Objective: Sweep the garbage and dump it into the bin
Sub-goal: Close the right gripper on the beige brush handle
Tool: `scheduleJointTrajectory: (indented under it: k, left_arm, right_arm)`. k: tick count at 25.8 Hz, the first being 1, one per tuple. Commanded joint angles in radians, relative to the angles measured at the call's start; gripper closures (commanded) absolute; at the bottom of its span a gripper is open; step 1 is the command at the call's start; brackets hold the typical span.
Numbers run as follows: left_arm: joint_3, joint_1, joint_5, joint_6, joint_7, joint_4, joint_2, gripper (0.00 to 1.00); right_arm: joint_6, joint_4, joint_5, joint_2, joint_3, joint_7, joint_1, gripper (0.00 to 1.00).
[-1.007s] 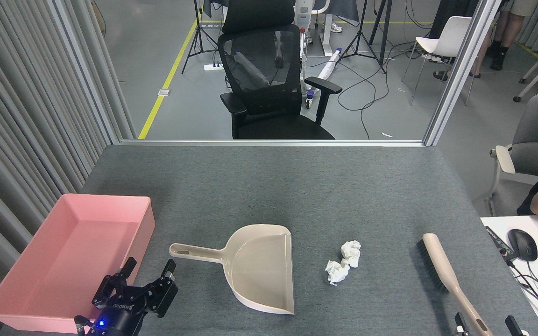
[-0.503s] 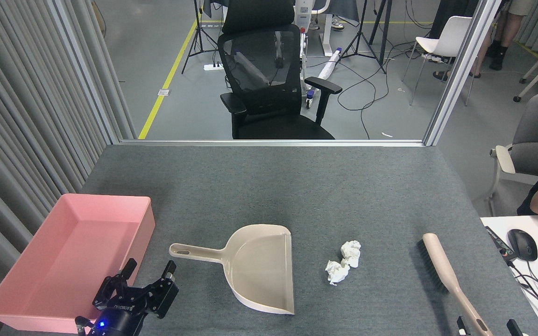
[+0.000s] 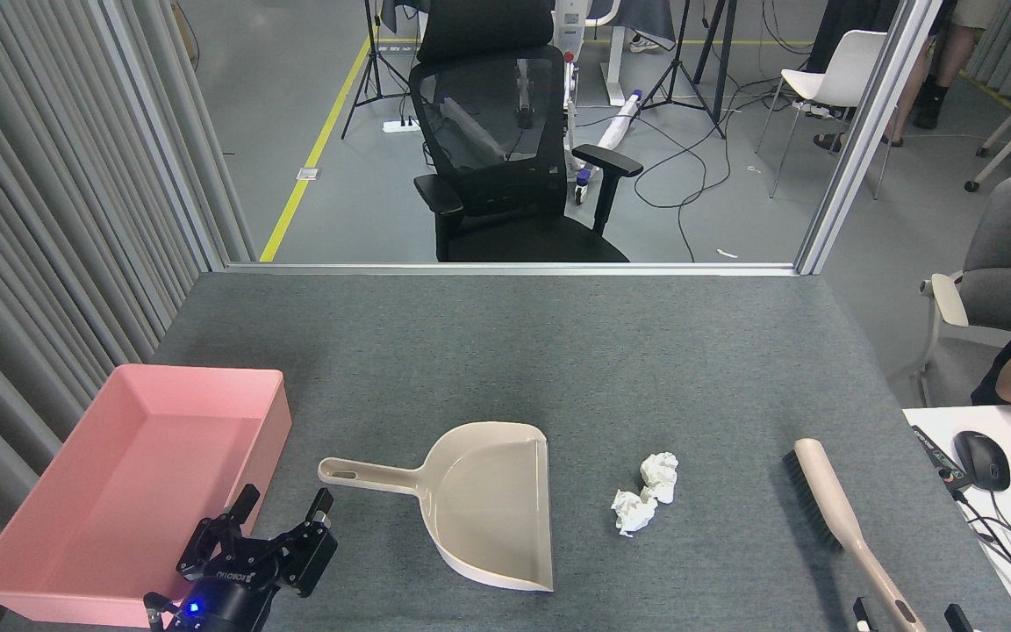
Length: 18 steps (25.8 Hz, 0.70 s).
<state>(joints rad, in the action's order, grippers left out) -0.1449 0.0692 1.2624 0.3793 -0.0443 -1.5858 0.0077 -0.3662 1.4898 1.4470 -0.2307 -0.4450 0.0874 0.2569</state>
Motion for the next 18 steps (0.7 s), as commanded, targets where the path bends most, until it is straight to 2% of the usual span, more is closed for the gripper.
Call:
scheduleJointTrajectory:
  k: [1,18]
  left_arm:
    - [0.001,0.0,0.0,0.001,0.0,0.0,0.0,0.01]
    - [0.001,0.0,0.0,0.001,0.0,0.0,0.0,0.01]
  right_arm:
    - [0.001,-0.02,0.001,0.001,0.002,0.0,-0.005,0.01]
    - [0.004,-0.105,0.003,-0.013,0.006,0.002,-0.057,0.02]
